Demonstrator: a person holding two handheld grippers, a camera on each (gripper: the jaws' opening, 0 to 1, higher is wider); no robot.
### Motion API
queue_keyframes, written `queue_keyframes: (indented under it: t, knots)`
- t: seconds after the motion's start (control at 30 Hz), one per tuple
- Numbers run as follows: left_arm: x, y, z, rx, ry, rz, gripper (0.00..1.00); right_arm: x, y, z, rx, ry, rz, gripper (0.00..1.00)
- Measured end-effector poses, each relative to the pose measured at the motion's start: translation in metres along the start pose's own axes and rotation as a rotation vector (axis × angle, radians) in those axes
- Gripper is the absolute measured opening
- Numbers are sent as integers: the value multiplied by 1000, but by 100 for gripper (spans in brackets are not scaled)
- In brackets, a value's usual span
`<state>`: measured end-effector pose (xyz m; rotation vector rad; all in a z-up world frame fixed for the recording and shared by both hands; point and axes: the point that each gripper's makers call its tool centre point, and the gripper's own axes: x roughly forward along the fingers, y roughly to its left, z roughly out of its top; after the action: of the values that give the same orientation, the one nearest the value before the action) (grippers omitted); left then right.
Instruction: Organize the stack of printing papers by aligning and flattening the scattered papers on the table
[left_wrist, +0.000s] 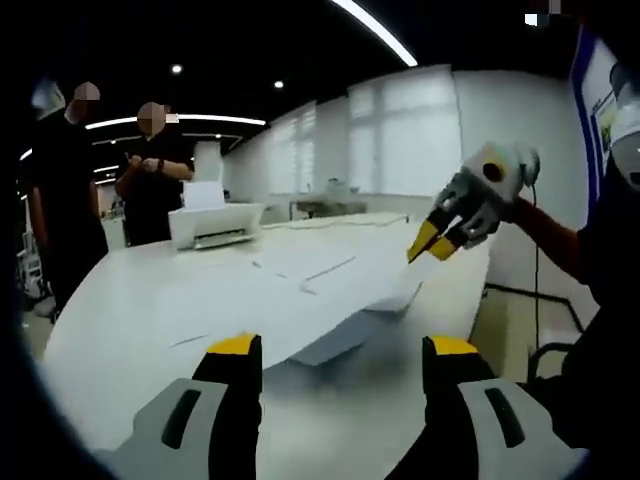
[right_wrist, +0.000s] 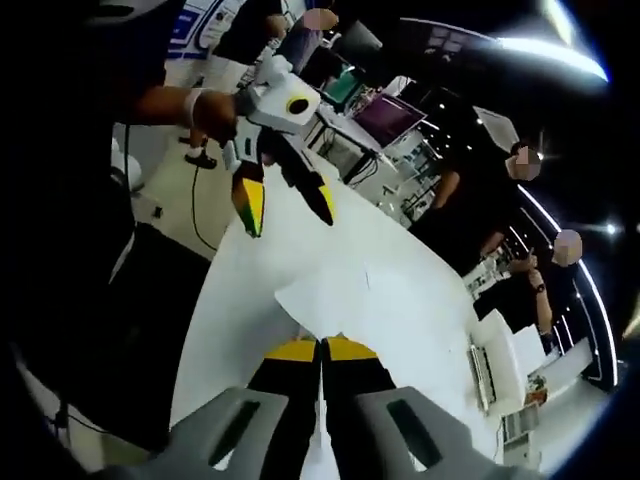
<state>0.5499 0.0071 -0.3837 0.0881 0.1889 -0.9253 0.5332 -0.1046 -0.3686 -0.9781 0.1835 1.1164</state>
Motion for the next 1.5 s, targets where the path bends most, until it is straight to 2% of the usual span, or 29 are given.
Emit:
queue_keyframes:
  t: [0.27,0.4,0.87,1.1,1.17,1.3,1.5]
  knots:
    - [9,-6,10,37,-19,-17,68,-12,0,14,-71,31,63,0]
    - [9,-6,14,41,-32,-15,68,-21,-2,31,-98,6,94,0]
    - [10,-12,17,64,-29,-25,65,-37,-5,61,-183,13,159,0]
    - [11,-12,18,63,-33,-34,64,-42,1,75,-210,5,188,0]
    - [12,-13,18,62,-34,-37,61,-42,2,77,-213,-2,194,0]
    - [11,-16,21,88,-52,-64,45,-40,0,76,-222,7,192,0]
    - [10,-14,19,87,-46,-59,46,-39,0,79,-227,4,193,0]
